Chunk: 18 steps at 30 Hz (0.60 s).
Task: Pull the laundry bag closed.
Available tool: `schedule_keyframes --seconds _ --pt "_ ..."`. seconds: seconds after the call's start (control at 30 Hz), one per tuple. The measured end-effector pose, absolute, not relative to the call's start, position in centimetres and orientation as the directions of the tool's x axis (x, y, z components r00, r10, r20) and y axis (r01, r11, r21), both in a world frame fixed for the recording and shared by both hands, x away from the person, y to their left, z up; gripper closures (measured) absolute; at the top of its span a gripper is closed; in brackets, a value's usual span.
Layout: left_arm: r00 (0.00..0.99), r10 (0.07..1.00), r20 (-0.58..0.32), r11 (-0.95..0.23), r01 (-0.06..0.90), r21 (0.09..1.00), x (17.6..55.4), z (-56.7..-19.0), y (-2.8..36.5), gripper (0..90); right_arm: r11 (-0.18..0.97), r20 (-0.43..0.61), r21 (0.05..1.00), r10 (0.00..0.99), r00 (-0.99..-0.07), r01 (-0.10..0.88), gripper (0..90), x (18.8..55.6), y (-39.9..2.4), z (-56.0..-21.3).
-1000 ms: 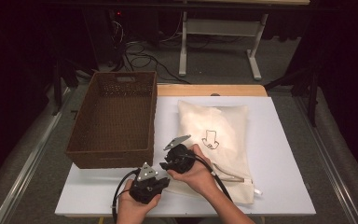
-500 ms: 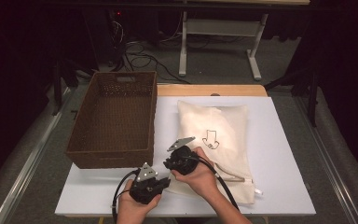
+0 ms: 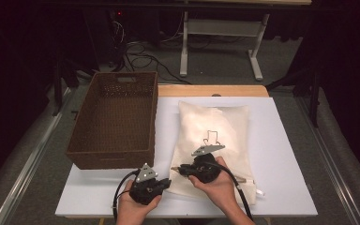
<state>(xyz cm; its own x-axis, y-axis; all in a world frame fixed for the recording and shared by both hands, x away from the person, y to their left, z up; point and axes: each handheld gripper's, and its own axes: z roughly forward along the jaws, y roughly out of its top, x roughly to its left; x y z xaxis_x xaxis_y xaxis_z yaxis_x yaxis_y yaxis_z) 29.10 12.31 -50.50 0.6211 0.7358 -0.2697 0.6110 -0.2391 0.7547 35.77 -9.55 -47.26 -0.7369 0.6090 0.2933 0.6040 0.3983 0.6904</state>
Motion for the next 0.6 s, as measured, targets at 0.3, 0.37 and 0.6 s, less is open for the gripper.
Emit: schedule_keyframes --seconds 0.3,0.37,0.6 --pt "0.629 0.735 -0.252 -0.256 0.603 0.756 29.0 -50.5 12.3 86.8 0.332 0.341 0.671 0.655 -0.674 0.663 71.5 37.1 -8.2 -46.2" --pt "0.629 0.735 -0.253 -0.257 0.604 0.754 29.0 -50.6 12.2 86.7 0.298 0.373 0.659 0.668 -0.643 0.691 67.5 37.4 -8.6 -46.6" --pt "0.640 0.731 -0.238 -0.279 0.598 0.751 28.8 -50.5 12.0 86.7 0.235 0.442 0.614 0.689 -0.575 0.753 68.5 37.3 -8.5 -47.0"
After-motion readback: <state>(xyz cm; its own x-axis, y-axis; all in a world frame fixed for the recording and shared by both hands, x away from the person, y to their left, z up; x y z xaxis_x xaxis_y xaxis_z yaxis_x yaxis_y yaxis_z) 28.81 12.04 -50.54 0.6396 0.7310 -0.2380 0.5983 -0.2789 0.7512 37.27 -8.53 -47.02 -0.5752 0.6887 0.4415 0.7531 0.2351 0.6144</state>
